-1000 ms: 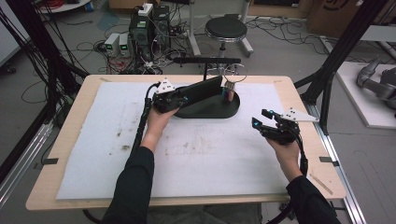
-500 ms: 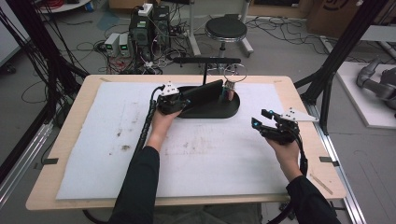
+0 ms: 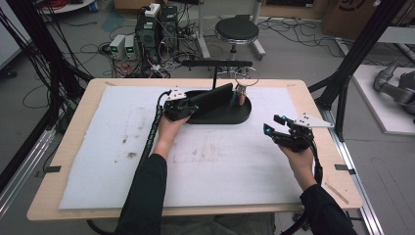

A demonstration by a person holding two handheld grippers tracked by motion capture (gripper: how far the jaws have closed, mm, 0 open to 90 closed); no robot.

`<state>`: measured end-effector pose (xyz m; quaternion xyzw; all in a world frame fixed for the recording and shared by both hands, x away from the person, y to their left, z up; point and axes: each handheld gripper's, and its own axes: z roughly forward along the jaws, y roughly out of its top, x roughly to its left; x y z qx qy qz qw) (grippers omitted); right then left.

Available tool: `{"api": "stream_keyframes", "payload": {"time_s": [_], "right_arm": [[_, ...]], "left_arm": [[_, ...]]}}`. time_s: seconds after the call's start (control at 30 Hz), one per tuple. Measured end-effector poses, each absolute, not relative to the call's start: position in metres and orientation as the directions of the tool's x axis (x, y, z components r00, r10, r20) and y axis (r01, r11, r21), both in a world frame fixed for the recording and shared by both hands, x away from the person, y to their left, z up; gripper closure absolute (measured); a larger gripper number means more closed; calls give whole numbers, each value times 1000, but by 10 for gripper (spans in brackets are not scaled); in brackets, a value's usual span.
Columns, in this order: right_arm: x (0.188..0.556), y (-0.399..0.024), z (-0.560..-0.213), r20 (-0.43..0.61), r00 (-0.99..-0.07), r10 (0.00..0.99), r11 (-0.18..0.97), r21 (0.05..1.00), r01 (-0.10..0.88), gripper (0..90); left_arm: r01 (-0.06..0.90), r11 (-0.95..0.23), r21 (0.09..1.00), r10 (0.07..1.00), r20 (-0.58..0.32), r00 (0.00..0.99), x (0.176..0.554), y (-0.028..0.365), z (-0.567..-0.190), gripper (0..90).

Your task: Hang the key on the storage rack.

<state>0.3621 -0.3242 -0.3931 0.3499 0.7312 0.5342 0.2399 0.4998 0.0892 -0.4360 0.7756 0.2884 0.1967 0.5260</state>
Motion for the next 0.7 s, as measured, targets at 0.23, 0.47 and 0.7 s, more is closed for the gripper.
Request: {"api": "stream_keyframes", "payload": {"time_s": [0.23, 0.47, 0.7], "right_arm": [[362, -326, -393, 27, -638, 770, 179, 950, 257, 394], [362, -326, -393, 19, -637, 771, 183, 951, 250, 394], [362, -325, -393, 20, -633, 774, 181, 951, 252, 394]], "left_arm": [[245, -277, 929, 665, 1, 747, 499, 85, -436, 616], [291, -281, 915, 690, -18, 724, 496, 88, -430, 391], [273, -318, 908, 687, 22, 726, 476, 91, -411, 340]]}}
